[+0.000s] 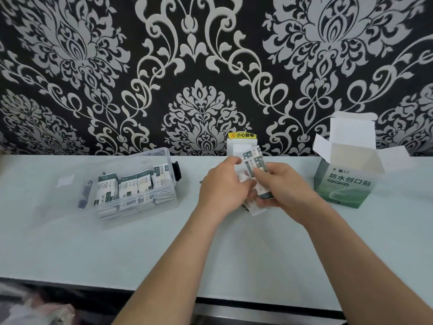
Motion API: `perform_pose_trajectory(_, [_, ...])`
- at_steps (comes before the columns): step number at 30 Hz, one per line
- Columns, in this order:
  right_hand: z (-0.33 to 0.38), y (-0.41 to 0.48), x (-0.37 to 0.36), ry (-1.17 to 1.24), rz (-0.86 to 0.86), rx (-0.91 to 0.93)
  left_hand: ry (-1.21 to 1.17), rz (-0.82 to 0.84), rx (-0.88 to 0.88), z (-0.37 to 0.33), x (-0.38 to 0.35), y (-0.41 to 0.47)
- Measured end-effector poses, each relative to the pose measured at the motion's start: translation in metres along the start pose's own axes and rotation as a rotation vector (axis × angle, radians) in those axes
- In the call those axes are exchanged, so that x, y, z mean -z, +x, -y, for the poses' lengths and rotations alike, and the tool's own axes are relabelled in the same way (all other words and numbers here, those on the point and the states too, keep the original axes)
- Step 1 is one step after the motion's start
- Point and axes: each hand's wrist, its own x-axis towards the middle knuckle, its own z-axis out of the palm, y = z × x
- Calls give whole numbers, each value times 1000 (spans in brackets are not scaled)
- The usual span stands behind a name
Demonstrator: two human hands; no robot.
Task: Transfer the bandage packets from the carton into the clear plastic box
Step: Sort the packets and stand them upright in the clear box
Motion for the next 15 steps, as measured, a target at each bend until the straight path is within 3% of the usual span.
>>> perform_pose_trajectory(2, [-3,4,8,-174,-200,46,113,66,-28,3,-4,4])
perform_pose_trajectory(4, [-5,7,16,-256,-293,31,348,172,-60,5,-10,2])
perform_pose_trajectory(7, [-7,7,20,-289,-240,-53,462,245,-24,5,-15,2])
perform_pose_trajectory(15, [-3,1,13,-327,-86,-155,292,172,58,11,-10,7])
